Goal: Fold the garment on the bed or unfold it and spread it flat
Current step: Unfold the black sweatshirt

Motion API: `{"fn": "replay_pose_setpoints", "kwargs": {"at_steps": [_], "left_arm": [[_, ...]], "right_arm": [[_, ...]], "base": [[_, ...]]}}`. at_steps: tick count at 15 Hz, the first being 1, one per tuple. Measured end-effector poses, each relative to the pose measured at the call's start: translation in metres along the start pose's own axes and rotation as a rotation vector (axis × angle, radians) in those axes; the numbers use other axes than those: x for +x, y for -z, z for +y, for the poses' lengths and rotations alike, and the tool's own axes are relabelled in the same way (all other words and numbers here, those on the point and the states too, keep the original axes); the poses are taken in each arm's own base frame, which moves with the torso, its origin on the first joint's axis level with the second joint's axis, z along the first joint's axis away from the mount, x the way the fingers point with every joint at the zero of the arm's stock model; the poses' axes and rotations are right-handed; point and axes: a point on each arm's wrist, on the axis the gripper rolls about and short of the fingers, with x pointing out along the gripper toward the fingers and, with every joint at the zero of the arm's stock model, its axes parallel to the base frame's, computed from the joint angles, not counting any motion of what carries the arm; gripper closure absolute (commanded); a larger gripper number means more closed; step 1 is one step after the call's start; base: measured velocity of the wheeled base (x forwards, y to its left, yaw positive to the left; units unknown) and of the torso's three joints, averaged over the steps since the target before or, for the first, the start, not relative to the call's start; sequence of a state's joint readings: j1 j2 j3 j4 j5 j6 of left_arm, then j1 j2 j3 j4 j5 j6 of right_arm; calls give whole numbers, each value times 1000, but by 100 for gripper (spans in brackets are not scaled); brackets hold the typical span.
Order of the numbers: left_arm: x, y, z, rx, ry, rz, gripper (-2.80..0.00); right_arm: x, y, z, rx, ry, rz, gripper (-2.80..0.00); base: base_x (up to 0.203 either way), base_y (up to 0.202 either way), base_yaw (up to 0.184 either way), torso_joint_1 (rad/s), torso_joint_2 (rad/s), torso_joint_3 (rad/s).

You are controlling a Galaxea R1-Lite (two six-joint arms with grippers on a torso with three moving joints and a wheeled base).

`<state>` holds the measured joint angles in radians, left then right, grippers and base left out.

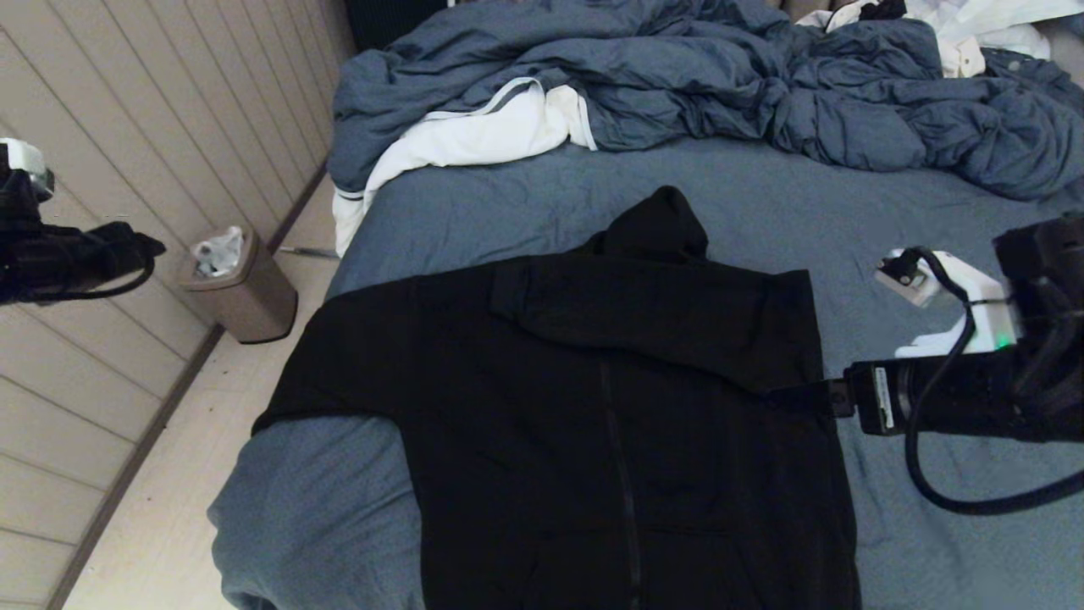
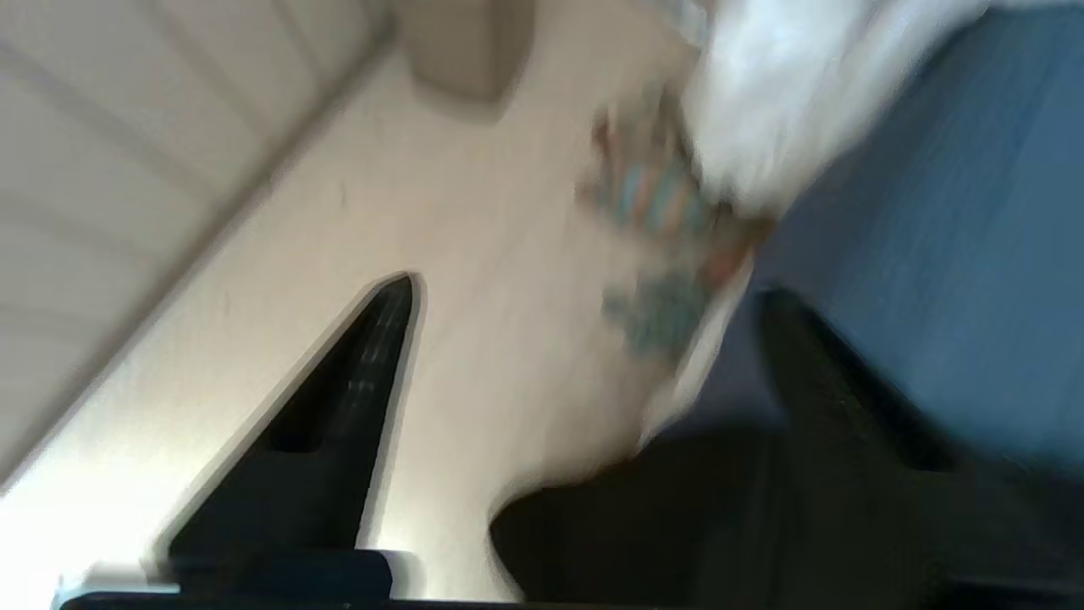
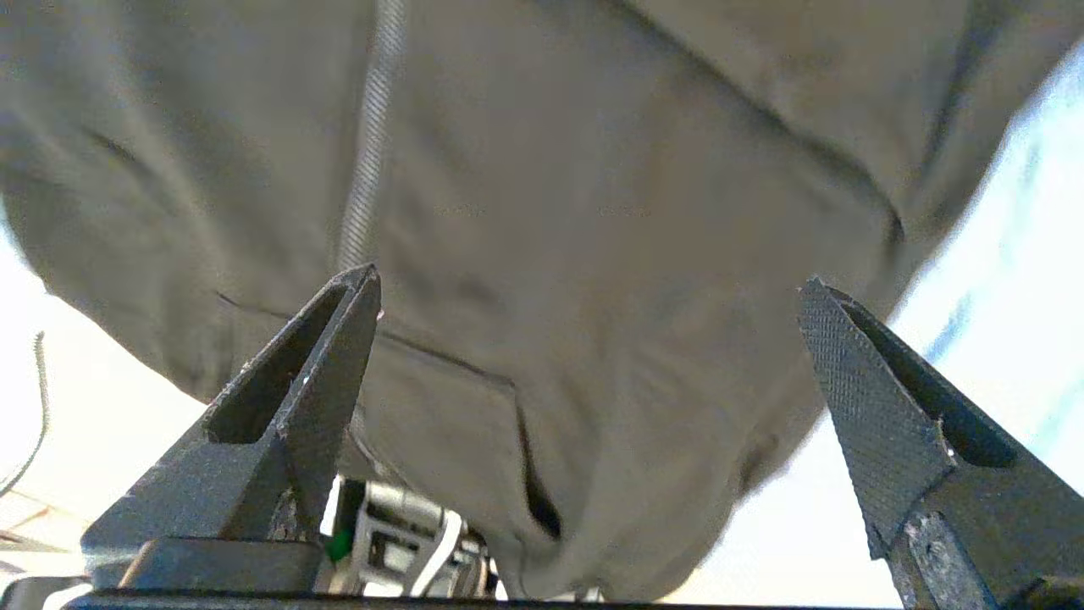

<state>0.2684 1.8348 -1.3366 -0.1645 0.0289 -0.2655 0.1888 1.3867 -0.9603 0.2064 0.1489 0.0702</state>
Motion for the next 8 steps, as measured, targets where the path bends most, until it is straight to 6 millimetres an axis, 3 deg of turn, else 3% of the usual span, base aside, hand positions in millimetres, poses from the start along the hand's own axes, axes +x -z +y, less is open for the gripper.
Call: {"fn": "replay_pose_setpoints", "kwargs": {"at_steps": [2,6,8], "left_arm": [[-27,21,-6,-7,96,96,0],[-102,30,-16,-106,445,303,0],[-127,39,-18,-145,599,405,0]], "right_arm": [[1,-14,6,-15,-19,-31,-280],[16,-50,19,-45,-62,-81,-280],[29,-68,35,-59,-107,-83,-280]], "base": [[0,0,0,0,0,0],[0,0,0,0,0,0],[0,0,0,0,0,0]]}}
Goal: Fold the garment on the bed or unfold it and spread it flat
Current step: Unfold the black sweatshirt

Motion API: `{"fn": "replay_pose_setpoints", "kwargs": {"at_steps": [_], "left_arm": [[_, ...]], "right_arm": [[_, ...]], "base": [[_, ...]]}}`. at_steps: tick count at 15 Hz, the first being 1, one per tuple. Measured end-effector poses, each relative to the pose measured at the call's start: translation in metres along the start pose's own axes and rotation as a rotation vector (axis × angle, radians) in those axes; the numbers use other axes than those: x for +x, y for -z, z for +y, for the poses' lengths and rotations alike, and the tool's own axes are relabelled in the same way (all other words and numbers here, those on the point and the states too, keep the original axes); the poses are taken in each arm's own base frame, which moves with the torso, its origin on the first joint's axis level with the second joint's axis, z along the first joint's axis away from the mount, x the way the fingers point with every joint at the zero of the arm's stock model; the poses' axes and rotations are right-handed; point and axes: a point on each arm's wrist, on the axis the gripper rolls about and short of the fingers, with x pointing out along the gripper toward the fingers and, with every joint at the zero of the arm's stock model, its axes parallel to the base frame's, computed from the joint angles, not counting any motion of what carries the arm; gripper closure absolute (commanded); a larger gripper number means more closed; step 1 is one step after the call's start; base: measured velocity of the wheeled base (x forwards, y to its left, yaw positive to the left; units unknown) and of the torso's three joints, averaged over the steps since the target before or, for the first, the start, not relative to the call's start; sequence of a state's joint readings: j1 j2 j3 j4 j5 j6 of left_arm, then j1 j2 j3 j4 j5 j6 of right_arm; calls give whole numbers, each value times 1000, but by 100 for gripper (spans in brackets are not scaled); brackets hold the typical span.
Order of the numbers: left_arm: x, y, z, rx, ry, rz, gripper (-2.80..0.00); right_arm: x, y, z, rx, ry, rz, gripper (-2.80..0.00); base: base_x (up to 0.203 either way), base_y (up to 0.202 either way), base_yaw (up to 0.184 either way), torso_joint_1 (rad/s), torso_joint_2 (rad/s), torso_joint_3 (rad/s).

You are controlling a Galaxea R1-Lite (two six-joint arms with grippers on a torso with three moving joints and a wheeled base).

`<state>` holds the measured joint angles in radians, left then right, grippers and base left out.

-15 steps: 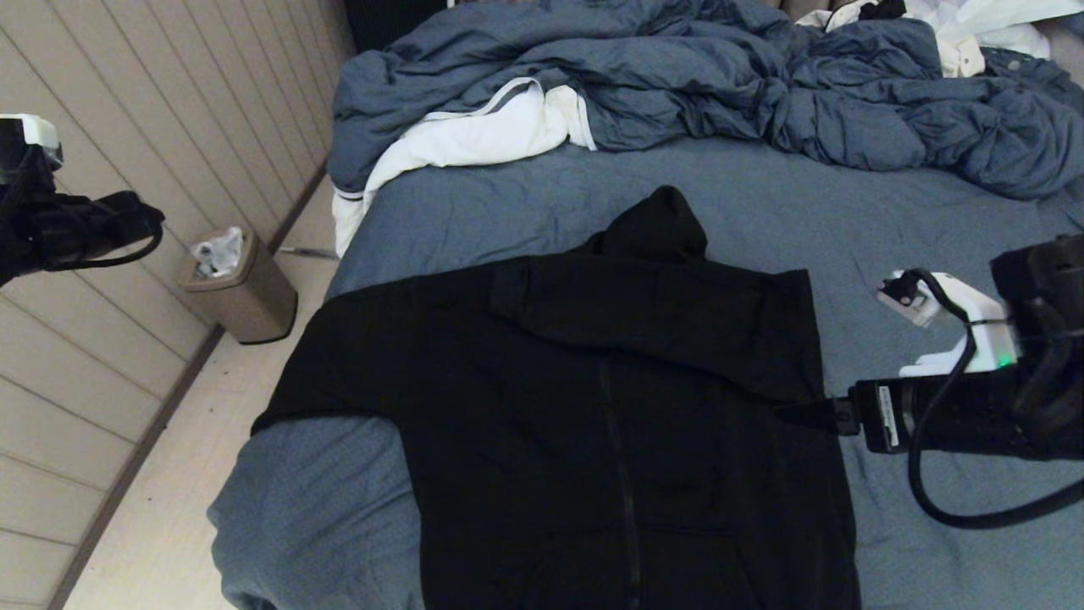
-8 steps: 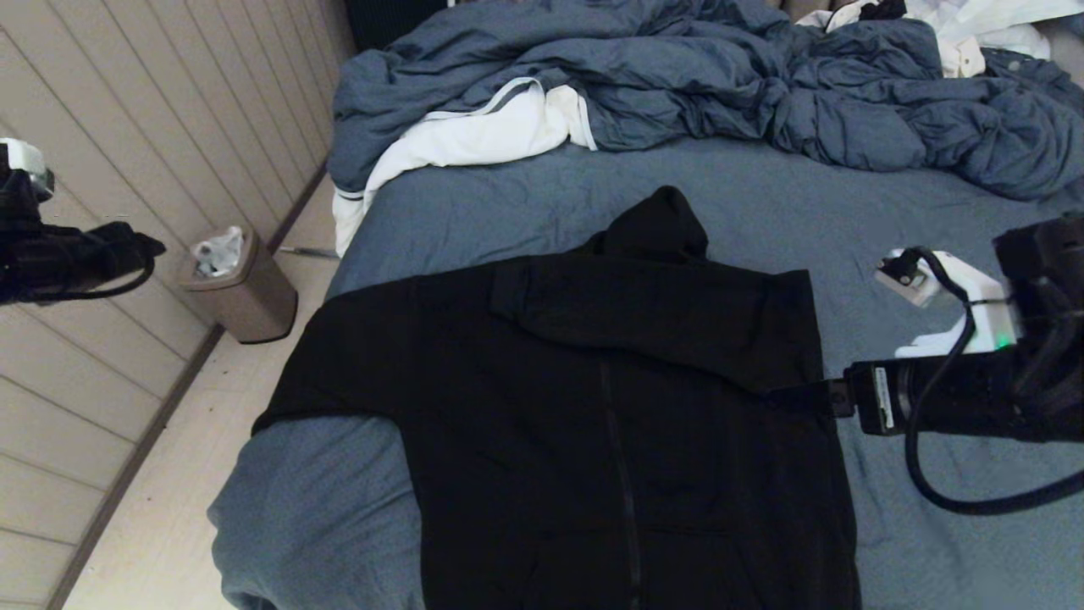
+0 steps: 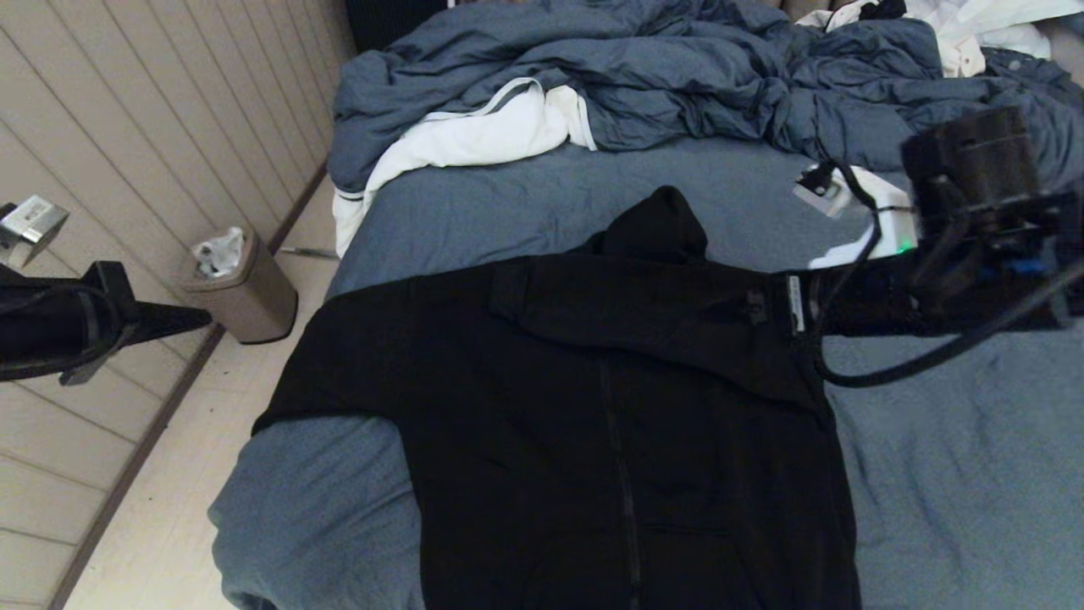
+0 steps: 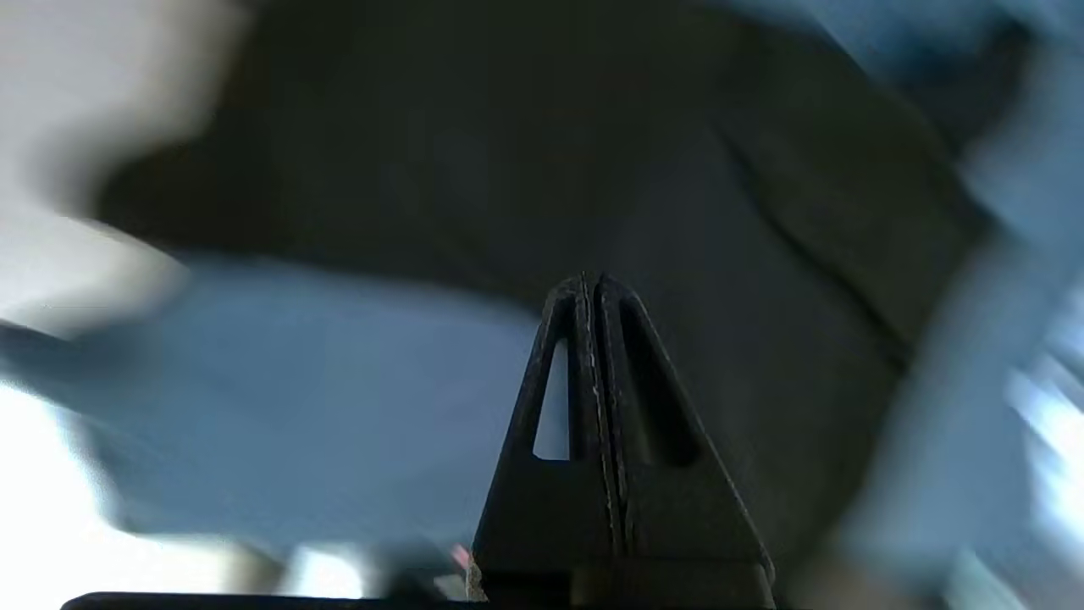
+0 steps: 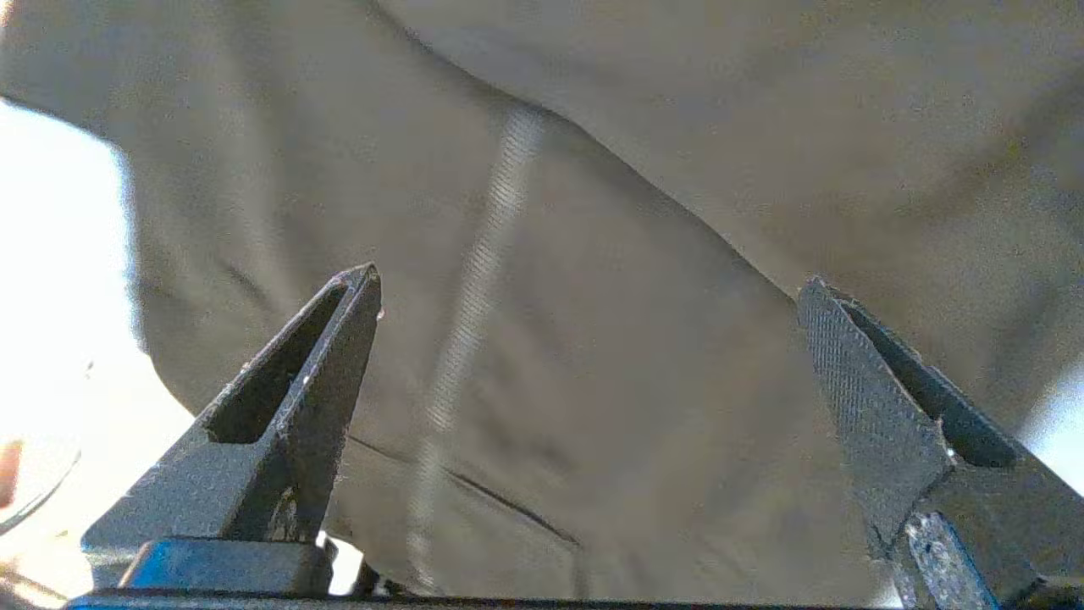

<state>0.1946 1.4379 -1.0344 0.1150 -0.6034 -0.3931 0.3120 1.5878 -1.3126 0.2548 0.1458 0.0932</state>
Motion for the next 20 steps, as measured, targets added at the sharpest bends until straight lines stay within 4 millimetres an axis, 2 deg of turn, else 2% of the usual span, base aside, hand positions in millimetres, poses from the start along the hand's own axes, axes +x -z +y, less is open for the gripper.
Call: {"fn": "replay_pose_setpoints", "kwargs": {"at_steps": [2,3,6,9,11,20], "left_arm": [[-6,8,-5,-11,117,50,0],[-7,9,-7,-35,154,67,0],[-11,14,-9,-71,198,88,0],[-16,19,-10,-70,201,88,0],[-18,23,-11,-70,201,89,0],[-22,31,-9,-28,216,39,0]], "right_arm": [[20,-17,19,-12,-45,7,-280],[31,-24,30,-22,-56,11,0],[67,-37,62,-68,-33,52,0],[98,-38,89,-125,-2,98,0],[114,-30,107,-173,-12,120,0],[166,-4,155,-227,142,-3,0]], "base": [[0,0,0,0,0,0],[0,0,0,0,0,0],[0,0,0,0,0,0],[0,0,0,0,0,0],[0,0,0,0,0,0],[0,0,0,0,0,0]]}}
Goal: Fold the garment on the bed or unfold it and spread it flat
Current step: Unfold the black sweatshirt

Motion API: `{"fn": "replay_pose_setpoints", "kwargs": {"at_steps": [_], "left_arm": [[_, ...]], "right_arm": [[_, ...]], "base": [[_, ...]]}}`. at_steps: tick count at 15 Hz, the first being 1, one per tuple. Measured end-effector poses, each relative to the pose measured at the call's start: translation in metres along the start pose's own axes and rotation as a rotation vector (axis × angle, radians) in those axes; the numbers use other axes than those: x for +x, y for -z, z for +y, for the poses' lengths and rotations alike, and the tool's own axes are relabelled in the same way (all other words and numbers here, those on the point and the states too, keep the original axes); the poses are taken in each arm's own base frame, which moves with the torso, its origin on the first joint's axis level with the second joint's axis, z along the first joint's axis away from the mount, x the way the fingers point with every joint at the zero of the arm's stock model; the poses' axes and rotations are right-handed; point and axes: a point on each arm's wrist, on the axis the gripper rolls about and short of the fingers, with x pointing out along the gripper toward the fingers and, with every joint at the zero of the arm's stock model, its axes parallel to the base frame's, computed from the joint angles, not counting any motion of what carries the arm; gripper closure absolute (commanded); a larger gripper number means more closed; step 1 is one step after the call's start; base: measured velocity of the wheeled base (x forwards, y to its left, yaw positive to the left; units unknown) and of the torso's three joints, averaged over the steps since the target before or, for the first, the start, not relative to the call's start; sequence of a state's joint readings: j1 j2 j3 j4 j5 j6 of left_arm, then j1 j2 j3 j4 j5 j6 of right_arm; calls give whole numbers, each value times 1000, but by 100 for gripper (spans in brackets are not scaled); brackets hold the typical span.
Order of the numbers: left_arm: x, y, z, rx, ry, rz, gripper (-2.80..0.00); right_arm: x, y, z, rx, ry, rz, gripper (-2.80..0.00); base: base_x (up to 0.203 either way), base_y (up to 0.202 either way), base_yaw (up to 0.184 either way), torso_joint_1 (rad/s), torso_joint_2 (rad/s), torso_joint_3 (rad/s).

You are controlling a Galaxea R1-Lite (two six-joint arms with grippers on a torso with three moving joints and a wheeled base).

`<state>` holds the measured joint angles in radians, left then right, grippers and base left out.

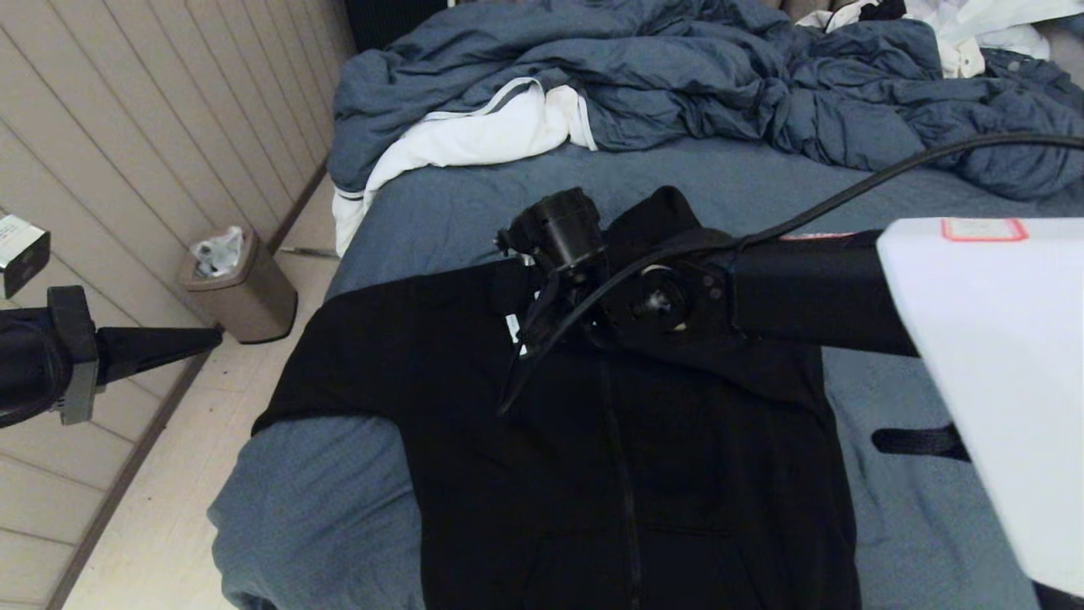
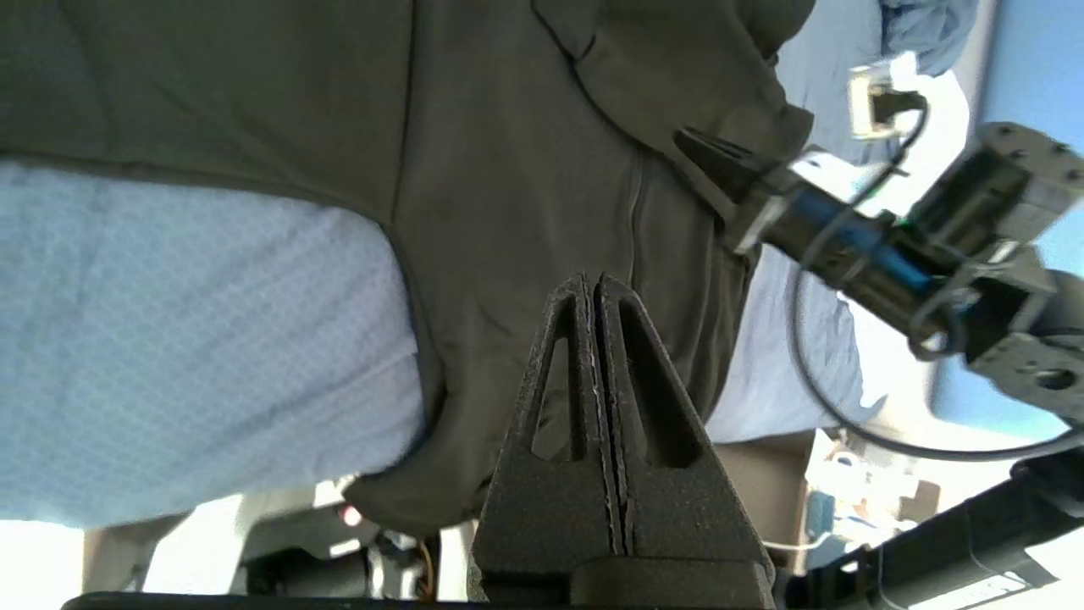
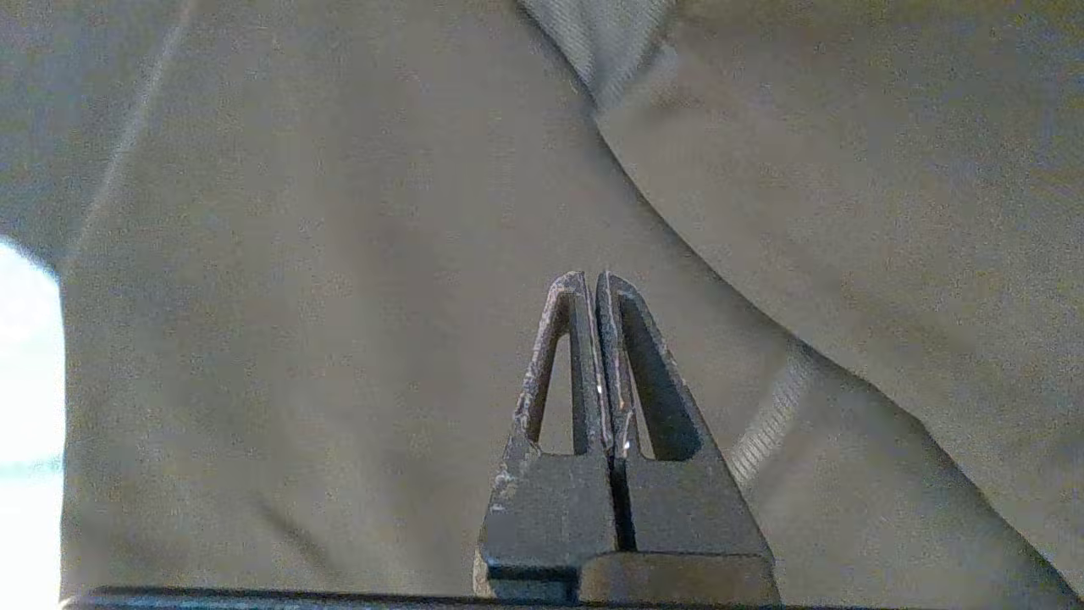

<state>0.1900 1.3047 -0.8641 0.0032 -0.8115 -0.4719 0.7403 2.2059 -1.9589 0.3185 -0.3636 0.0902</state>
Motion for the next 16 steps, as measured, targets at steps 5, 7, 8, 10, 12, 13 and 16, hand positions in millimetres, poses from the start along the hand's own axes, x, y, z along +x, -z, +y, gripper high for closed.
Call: {"fn": "replay_pose_setpoints", "kwargs": {"at_steps": [5,7,8,10,12,13,16], "left_arm": [[2,3,4,5,-2,-10,0],[2,3,4,2,-3,-7,0],[2,3,4,1,-3,-7,0],[3,3,5,0,-4,-6,0],[3,3,5,-2,-4,-4,0],[3,3,6,-3,-5,-3,0],[4,4,7,-6,-5,0,0]], "right_arm": [[23,4,9,-2,79,-81,0],[30,1,10,-16,86,-141,-280],[34,2,10,-23,88,-147,-280],[40,7,11,-29,89,-135,-280],[44,9,10,-32,94,-122,-280],[45,10,10,-33,94,-119,-280],[50,12,8,-31,103,-123,-280]], "base": [[0,0,0,0,0,0],[0,0,0,0,0,0],[0,0,0,0,0,0],[0,0,0,0,0,0],[0,0,0,0,0,0],[0,0,0,0,0,0],[0,0,0,0,0,0]]}}
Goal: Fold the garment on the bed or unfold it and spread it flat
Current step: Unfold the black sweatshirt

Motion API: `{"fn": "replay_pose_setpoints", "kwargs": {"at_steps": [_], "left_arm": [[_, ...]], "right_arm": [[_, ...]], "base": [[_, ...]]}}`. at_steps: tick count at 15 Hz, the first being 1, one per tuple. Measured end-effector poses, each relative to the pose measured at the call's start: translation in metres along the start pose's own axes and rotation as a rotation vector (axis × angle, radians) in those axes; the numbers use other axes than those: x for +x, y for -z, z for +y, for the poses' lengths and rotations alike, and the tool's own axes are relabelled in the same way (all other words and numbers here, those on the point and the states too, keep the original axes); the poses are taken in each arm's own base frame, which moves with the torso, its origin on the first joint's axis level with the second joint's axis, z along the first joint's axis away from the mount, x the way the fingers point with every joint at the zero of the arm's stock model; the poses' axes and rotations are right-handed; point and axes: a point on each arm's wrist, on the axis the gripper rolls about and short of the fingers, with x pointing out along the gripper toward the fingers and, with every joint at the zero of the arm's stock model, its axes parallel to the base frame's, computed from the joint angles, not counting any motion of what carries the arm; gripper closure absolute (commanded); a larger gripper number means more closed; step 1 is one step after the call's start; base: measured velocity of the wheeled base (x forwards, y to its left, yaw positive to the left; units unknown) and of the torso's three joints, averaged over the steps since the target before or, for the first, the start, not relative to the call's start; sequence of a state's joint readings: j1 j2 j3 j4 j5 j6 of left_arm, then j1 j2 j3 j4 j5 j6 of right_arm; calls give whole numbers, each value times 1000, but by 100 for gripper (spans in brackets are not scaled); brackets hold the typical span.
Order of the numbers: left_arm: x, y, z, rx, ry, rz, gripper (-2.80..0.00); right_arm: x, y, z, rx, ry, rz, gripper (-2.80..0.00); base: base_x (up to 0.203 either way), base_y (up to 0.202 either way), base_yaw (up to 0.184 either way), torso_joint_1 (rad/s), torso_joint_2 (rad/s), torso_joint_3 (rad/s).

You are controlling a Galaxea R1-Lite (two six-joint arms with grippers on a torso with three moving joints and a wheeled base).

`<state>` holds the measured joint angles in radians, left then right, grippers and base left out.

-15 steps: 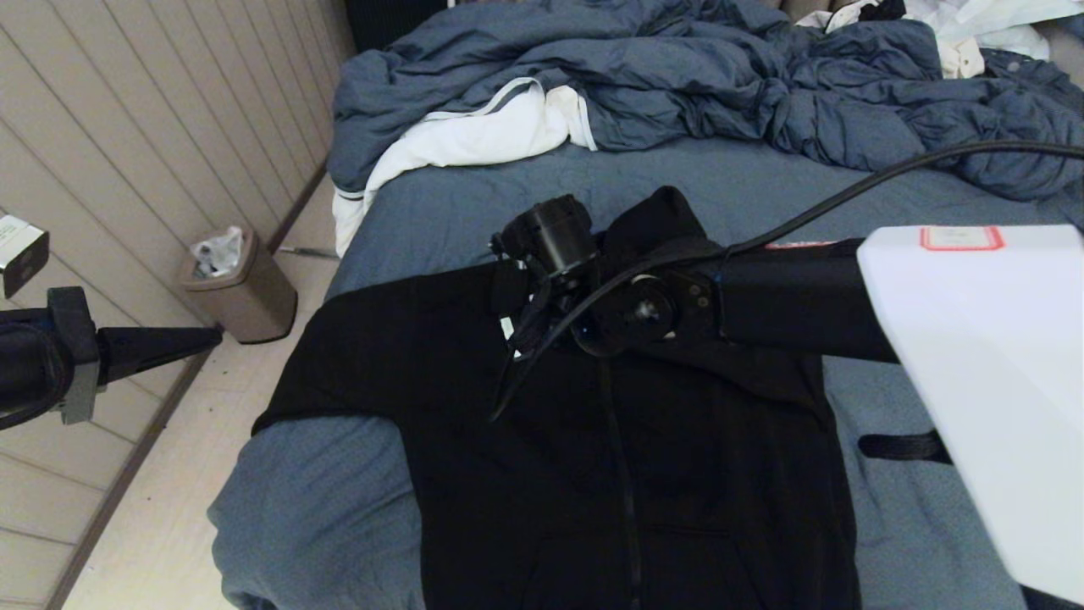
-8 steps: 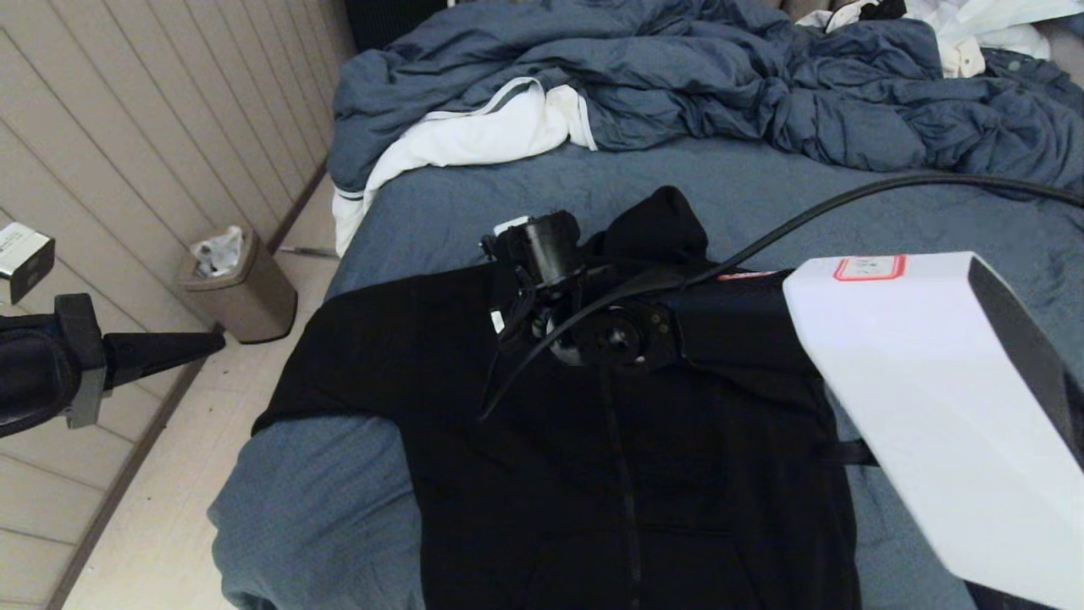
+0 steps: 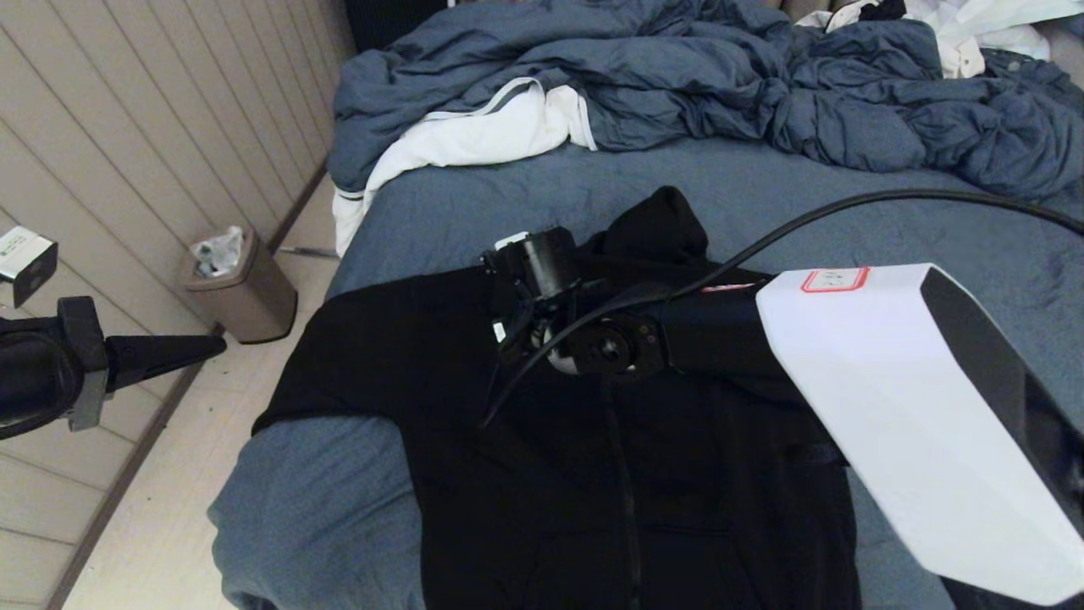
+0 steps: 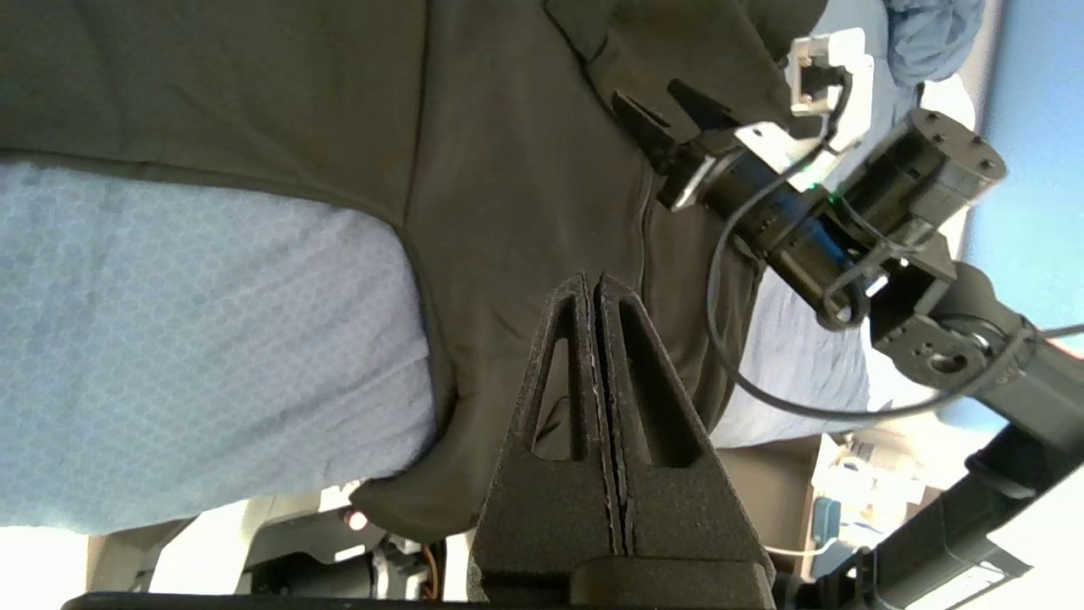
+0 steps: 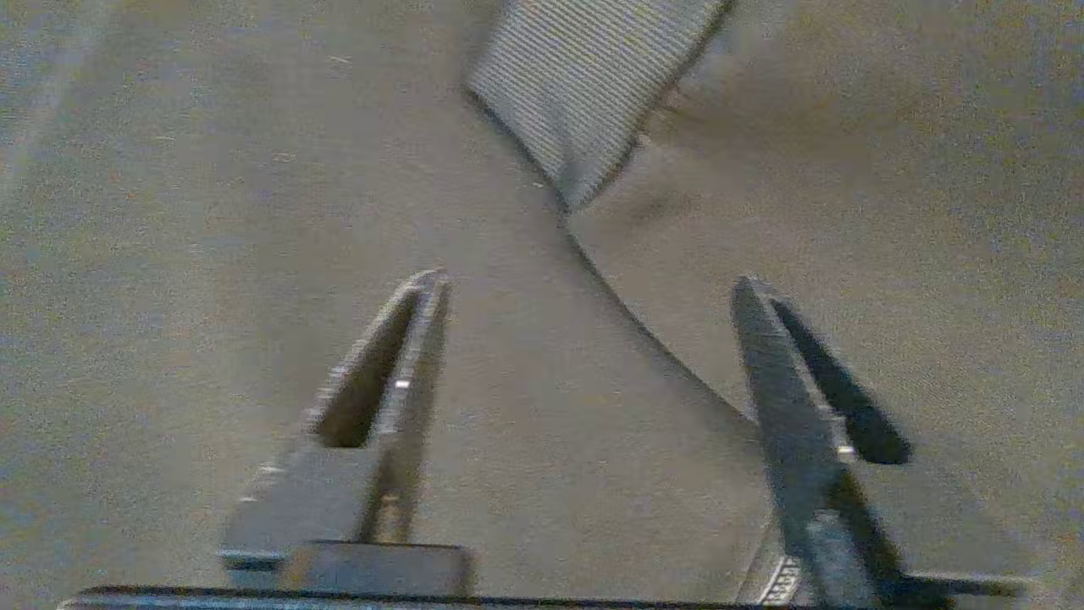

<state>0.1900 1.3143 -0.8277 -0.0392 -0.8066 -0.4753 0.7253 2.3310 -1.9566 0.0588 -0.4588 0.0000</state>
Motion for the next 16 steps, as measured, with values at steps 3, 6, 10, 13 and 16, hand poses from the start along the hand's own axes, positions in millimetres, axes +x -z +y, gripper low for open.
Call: {"fn": "replay_pose_setpoints", "kwargs": {"at_steps": [3,6,10,13,16], "left_arm": [[1,0,1,-3,-1,3,0],[3,0,3,-7,-5,6,0],[5,-1,5,-4,-4,4,0],[6,-1,7,-9,-6,8,0],[9,-1,10,-17,-9,15,0]], "right_arm": [[10,0,1,21,18,-58,-280],[25,5,-7,26,85,-92,-280],[46,18,-15,43,144,-102,-280],[62,31,-21,36,165,-87,-280],[74,42,-27,25,181,-64,-280]], "base": [[0,0,0,0,0,0],[0,0,0,0,0,0],[0,0,0,0,0,0],[0,0,0,0,0,0],[0,0,0,0,0,0]]}}
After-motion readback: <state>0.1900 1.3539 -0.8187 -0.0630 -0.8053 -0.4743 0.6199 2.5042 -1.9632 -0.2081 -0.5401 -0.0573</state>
